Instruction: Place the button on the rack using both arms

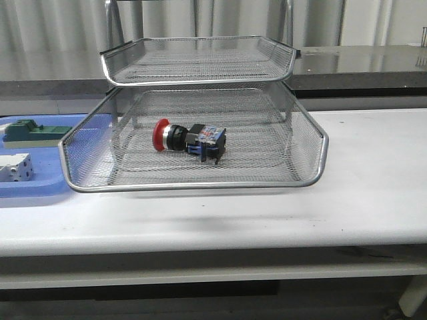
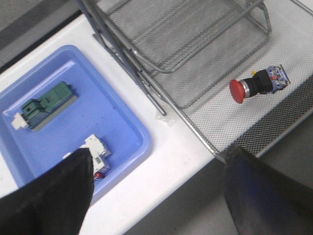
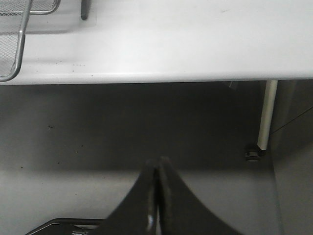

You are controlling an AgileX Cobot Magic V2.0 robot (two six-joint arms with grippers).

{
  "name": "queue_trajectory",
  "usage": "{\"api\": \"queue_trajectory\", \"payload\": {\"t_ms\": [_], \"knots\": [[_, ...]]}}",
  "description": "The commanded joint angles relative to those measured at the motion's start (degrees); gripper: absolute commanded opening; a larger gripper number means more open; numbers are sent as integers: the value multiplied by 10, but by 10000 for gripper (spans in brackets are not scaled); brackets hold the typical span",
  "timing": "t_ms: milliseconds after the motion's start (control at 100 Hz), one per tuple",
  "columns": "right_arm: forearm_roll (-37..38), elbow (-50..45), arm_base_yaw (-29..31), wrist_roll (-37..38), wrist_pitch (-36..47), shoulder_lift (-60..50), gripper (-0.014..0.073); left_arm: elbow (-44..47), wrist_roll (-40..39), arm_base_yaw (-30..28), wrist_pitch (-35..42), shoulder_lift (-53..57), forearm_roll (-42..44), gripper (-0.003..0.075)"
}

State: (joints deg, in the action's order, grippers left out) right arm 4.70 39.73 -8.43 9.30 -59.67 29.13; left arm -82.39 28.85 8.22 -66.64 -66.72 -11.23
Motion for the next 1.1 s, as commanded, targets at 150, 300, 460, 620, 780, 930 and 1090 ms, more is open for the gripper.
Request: {"api": "queue_trajectory", "payload": {"t_ms": [150,300,460,620,780,930,1090], "knots": [[8,20,2,-1,30,2,-67,145,-6,-40,158,180,-20,512],[8,20,2,-1,30,2,-67,249,-16,-43,250,284,-21,512],[8,20,2,-1,30,2,-67,363,-35,-43,346,387,-21,512],[8,20,2,-1,30,2,-67,467,-35,-43,429,467,-22,512],[8,20,2,-1,30,2,-67,554,-35,-43,517,518,-22,512],[8,20,2,-1,30,2,-67,614,-35,-43,627,536,-22,512],[8,20,2,-1,30,2,-67,647,-35,-43,655,536,-22,512]]}}
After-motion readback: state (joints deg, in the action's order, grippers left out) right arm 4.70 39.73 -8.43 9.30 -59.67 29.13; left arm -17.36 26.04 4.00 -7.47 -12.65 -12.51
